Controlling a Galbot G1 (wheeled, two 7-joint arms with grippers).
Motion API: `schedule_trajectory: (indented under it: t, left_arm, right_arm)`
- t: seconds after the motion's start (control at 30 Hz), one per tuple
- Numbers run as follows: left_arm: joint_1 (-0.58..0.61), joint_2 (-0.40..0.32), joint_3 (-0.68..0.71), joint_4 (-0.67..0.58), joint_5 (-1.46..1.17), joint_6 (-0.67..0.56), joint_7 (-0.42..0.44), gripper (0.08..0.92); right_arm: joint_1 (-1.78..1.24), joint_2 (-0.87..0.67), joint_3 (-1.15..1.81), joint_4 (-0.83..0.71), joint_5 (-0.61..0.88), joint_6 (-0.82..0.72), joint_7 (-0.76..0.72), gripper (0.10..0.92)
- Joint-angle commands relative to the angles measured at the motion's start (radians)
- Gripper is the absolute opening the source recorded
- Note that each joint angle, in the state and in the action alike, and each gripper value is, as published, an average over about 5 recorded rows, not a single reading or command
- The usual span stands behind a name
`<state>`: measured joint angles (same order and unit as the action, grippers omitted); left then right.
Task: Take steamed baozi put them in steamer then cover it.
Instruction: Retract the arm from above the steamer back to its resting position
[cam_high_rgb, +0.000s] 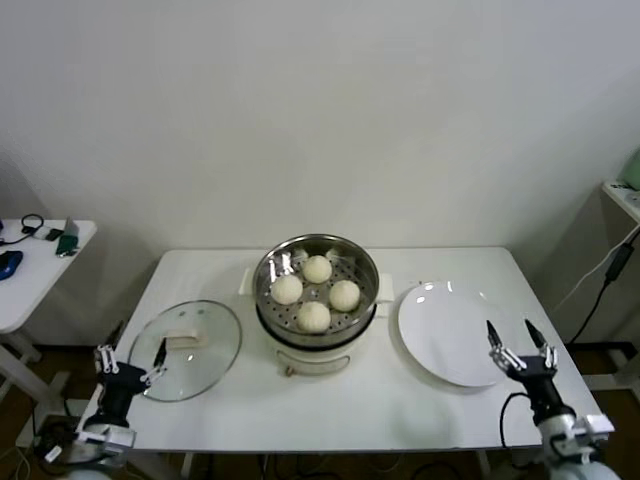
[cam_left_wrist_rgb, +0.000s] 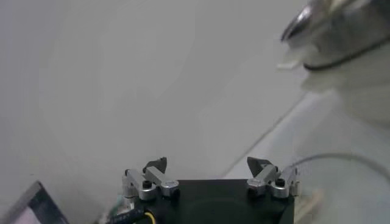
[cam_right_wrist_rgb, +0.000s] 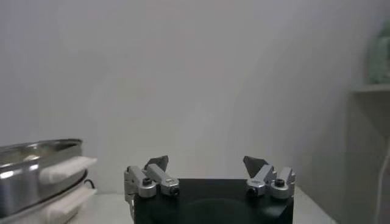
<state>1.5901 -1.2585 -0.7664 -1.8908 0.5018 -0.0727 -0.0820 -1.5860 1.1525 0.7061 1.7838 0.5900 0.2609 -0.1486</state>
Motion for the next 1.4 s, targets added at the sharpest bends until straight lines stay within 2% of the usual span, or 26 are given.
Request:
schedule_trajectory:
  t: [0.03,0.63,0.93,1.4]
  left_arm:
    - [-0.020,0.032,0.047,0.088,0.607,0.078,-0.245,0.823]
    - [-0.184,-0.084,0.144,0.358,0.789,0.100,-0.237,0.823]
    - [-0.281,-0.082,0.143,0.448,0.806,0.093,-0.241,0.823]
    - [-0.378,-0.038,0.150,0.572,0.820,0.069,-0.240,0.823]
  right_arm:
    - [-0.141,0.164,-0.034,-0.019,-0.074,0.171,-0.008,0.823]
    - [-0.114,0.190,-0.084,-0.015,-0.135,0.165,-0.004,0.823]
    - [-0.122,0.188,-0.082,-0.005,-0.136,0.166,-0.003,0.823]
    - [-0.141,0.194,-0.065,0.008,-0.138,0.175,-0.003,0.823]
